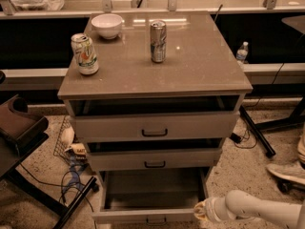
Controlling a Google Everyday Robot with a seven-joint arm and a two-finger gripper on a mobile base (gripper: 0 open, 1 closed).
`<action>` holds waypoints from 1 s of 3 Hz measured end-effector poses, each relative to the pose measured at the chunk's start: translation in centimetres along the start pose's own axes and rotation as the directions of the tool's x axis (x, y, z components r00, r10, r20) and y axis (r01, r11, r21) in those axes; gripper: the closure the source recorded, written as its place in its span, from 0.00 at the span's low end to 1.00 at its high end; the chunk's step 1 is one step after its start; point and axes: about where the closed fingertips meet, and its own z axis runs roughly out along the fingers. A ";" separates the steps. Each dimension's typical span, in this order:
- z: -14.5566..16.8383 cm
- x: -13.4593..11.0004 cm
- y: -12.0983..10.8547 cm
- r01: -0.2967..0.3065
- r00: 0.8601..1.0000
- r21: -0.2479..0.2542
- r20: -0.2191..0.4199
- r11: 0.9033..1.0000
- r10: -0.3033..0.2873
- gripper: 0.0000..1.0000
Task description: Open bottom drawer
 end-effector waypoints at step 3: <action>5.7 0.7 -8.6 0.099 0.991 0.049 0.087 0.994 -0.103 1.00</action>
Offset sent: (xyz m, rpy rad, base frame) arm 0.1155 0.0109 -0.0118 0.0487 -0.1152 0.0798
